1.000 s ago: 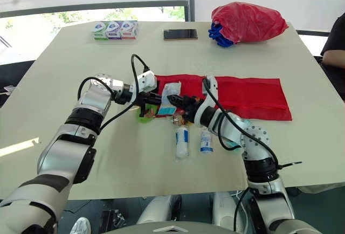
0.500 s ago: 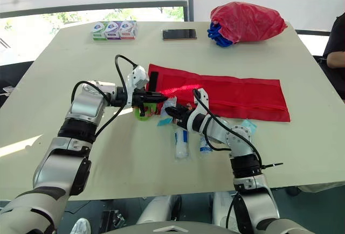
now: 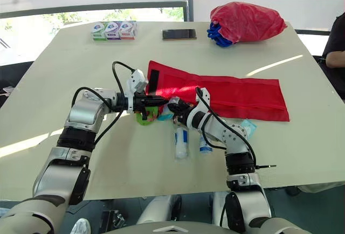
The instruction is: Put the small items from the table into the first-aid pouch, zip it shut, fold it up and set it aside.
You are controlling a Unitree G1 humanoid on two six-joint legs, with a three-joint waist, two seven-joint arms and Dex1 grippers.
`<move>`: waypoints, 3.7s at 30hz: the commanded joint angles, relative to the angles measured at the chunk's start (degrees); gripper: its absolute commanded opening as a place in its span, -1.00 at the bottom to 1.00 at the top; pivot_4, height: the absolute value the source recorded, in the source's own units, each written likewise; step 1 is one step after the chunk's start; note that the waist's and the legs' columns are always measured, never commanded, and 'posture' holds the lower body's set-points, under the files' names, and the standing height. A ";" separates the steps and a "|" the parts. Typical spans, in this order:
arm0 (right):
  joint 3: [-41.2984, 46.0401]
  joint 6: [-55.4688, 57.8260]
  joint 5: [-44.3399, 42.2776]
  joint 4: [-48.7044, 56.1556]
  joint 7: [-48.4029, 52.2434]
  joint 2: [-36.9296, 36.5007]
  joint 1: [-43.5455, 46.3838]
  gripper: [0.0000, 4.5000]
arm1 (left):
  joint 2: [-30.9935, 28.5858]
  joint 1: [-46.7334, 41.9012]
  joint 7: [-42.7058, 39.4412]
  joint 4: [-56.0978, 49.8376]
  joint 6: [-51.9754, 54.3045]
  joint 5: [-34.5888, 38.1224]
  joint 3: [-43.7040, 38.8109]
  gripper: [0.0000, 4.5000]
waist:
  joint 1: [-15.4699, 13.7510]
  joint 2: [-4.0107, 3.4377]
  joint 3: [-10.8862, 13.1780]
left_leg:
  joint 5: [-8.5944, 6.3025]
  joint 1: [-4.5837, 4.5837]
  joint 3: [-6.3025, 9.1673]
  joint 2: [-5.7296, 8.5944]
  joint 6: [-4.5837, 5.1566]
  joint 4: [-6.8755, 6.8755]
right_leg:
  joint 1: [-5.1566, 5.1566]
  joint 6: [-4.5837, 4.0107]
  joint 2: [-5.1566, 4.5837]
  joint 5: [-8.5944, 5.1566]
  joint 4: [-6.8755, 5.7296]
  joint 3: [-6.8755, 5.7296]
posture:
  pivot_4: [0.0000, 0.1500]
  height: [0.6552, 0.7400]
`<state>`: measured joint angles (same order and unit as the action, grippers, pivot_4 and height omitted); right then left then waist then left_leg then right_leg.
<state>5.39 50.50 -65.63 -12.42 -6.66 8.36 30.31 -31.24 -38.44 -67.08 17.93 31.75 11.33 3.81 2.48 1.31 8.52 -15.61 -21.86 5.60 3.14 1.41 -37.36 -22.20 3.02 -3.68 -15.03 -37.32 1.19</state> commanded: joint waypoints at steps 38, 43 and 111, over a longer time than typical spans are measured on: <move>4.08 -9.70 6.73 -12.64 11.00 6.77 9.35 -0.99 | 4.33 13.63 8.06 -12.10 -1.89 7.79 -2.91 -0.95 | -0.05 0.00 -0.64 | -0.10 0.20 -0.29 -0.08 0.14 0.07 | -0.03 -0.01 -0.14 0.00 -0.16 0.27 | 1.00 1.00; 0.94 -10.23 10.07 -10.97 10.84 5.65 8.36 -0.99 | 5.63 12.59 8.49 -12.33 -0.74 9.43 -3.07 -0.95 | -0.06 -0.02 -0.64 | -0.10 0.20 -0.29 -0.08 0.14 0.07 | -0.03 -0.02 -0.14 0.00 -0.17 0.27 | 1.00 1.00; -7.86 5.34 28.69 12.90 15.82 -5.29 2.98 0.13 | 3.13 -0.11 -1.97 17.80 -18.47 2.31 -1.10 -1.00 | -0.15 -0.03 -0.61 | -0.01 -0.08 -0.44 0.02 0.00 0.12 | -0.40 -0.01 -0.21 0.00 -0.19 0.17 | 1.00 1.00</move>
<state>-1.38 55.48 -36.89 -3.60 7.42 3.58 33.14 -27.57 -37.71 -68.42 35.04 14.32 14.30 2.71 2.33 1.28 7.91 -15.62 -21.94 5.15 3.16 1.41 -37.24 -22.60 3.01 -3.89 -15.03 -37.52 1.37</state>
